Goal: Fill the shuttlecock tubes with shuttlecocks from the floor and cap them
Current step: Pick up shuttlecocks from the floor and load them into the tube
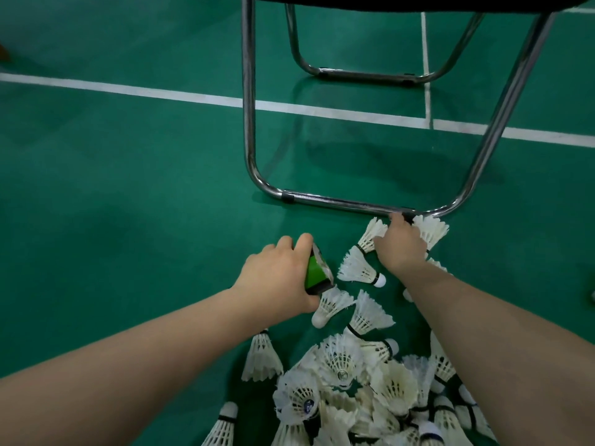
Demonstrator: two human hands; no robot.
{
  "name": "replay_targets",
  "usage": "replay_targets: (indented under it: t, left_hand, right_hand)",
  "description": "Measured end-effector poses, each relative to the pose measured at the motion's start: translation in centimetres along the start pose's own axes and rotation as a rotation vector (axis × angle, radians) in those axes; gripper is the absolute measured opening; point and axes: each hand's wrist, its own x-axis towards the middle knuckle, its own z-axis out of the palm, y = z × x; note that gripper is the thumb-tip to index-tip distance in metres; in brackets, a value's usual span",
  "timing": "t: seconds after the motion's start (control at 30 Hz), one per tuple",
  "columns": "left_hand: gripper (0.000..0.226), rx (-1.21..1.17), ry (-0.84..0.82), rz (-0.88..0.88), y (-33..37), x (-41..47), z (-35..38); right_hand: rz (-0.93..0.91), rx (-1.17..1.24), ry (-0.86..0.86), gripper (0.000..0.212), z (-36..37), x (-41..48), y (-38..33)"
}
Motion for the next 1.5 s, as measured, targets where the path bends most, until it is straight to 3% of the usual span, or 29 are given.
replay_targets:
  t: [0.1,0.2,0.33,0.4,0.47,0.63,0.8,0.9,1.0,1.1,1.2,1.3,1.4,1.5]
  left_hand:
    - [0.068,0.0,0.005,-0.017,0.3,0.3,-0.1]
    - [0.069,0.003,0.003,-0.022,0.5,0.5,-0.2]
    - [0.069,-0.003,0.009,-0.031,0.7,0.5,-0.3]
    - [0.069,-0.011,0.014,-0.028,1.0,0.4,-0.3]
    - [0.068,-0.022,0.017,-0.018,1.4,0.4,-0.5]
    - [0.061,-0.074,0.052,0.002,2.1,0.2,-1.2]
    - [0.059,-0.104,0.086,0.016,2.7,-0.2,-1.7]
    - [0.058,-0.125,0.095,0.039,3.1,-0.5,-1.9]
    - [0.06,-0.143,0.103,0.082,3.4,-0.8,-2.1]
    - [0.062,-0.098,0.047,0.16,3.7,-1.1,-1.8]
    - [0.061,-0.111,0.047,0.135,3.9,-0.8,-1.5]
    - [0.061,-0.141,0.079,0.098,4.4,-0.1,-1.8]
    - [0.065,-0.135,0.071,0.094,4.5,0.1,-1.7]
    - [0.069,-0.107,0.041,0.094,4.3,-0.1,-1.3]
  right_hand:
    - [0.055,0.094,-0.027,0.032,-0.5,-0.4,0.3]
    - [0.071,0.339,0.056,0.033,-2.3,-0.4,0.0]
    - [-0.136,0.641,0.262,0.027,-6.1,-1.5,-1.4]
    - [-0.231,0.724,0.262,0.024,-7.5,-3.0,-2.6]
    - [-0.316,0.738,0.15,0.025,-8.8,-4.5,-3.7]
    - [-0.406,0.431,-0.198,0.023,-11.3,-7.7,-5.0]
    - [-0.294,0.528,-0.734,0.01,-12.3,-9.5,-4.9]
    - [-0.252,0.587,-1.017,0.022,-12.9,-9.2,-4.3]
    - [-0.333,0.56,-1.229,0.026,-12.6,-9.4,-4.1]
    - [-0.366,0.423,-1.323,0.025,-11.3,-10.2,-4.3]
    - [-0.358,0.432,-1.301,0.022,-10.7,-9.9,-4.5]
    - [-0.168,0.775,-1.138,0.033,-11.1,-8.3,-4.2]
    - [-0.012,0.953,-0.819,0.044,-10.9,-5.8,-2.4]
    - [0.146,0.755,-0.401,0.032,-9.5,-3.3,0.4]
